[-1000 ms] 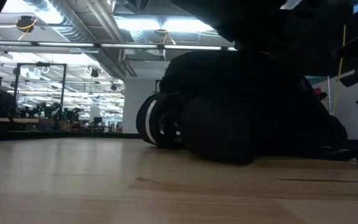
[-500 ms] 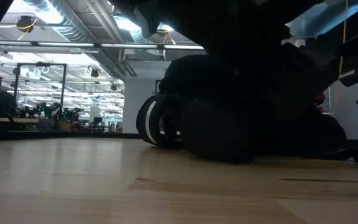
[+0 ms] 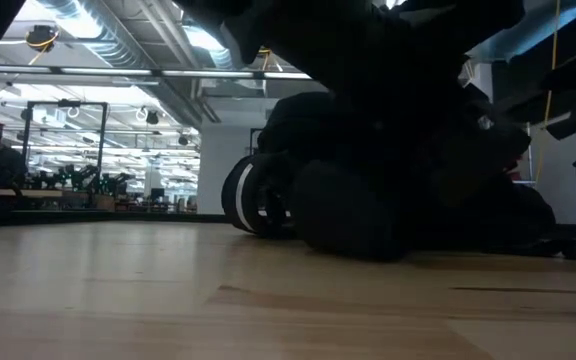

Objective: Unpack backpack
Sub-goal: Open the black backpack

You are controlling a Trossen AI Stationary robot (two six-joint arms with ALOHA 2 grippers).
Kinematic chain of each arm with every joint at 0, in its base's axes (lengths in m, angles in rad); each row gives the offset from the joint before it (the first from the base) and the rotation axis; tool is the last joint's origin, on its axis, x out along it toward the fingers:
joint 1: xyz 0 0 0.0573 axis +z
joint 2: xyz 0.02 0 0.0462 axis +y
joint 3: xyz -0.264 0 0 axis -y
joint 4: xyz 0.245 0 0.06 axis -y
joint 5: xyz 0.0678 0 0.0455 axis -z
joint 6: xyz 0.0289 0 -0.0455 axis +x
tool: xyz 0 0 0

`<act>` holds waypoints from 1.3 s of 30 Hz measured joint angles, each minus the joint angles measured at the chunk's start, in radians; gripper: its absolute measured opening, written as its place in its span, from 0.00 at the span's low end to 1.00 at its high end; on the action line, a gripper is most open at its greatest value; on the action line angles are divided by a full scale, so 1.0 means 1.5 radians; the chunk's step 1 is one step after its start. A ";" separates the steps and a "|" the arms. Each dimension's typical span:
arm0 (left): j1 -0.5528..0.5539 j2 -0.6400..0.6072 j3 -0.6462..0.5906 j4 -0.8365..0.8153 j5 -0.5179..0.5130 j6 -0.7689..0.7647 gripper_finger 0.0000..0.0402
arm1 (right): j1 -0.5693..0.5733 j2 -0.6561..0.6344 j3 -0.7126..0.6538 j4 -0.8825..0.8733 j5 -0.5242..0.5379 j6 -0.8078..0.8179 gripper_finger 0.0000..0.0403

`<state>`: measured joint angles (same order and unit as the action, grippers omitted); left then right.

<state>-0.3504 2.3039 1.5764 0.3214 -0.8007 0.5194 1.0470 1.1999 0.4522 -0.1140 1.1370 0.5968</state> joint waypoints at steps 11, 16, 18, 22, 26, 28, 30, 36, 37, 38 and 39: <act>0.000 0.000 0.000 0.002 -0.075 0.001 0.01 | 0.000 0.000 -0.002 -0.022 0.017 0.000 0.51; 0.000 0.000 0.000 0.003 -0.085 -0.005 0.01 | -0.037 0.015 -0.006 -0.048 0.008 0.001 0.51; -0.002 0.000 0.000 0.003 -0.085 -0.012 0.01 | -0.064 0.030 -0.006 -0.047 -0.025 -0.004 0.51; -0.002 0.000 0.000 0.003 -0.085 -0.012 0.01 | -0.111 0.064 -0.006 -0.032 -0.101 -0.054 0.51; -0.002 0.000 0.000 0.003 -0.085 -0.012 0.01 | -0.139 0.089 -0.006 -0.009 -0.114 -0.109 0.51; -0.002 0.000 0.000 0.003 -0.085 -0.013 0.01 | -0.147 0.095 -0.006 0.002 -0.079 -0.127 0.51; -0.002 0.000 0.000 0.003 -0.085 -0.013 0.01 | -0.154 0.099 -0.006 0.013 -0.045 -0.144 0.51; -0.002 0.000 0.000 0.002 -0.085 -0.014 0.01 | -0.180 0.118 -0.006 0.034 -0.070 -0.227 0.51; -0.002 0.000 0.000 0.002 -0.085 -0.014 0.01 | -0.186 0.121 -0.006 0.035 -0.075 -0.231 0.51; -0.002 0.000 0.000 0.002 -0.085 -0.014 0.01 | -0.191 0.124 -0.006 0.037 -0.077 -0.232 0.51; -0.002 0.000 0.000 0.002 -0.085 -0.014 0.01 | -0.195 0.127 -0.006 0.039 -0.078 -0.234 0.51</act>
<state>-0.3534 2.3039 1.5761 0.3248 -0.9287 0.4976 0.7546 1.3909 0.4435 -0.0550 1.0203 0.2459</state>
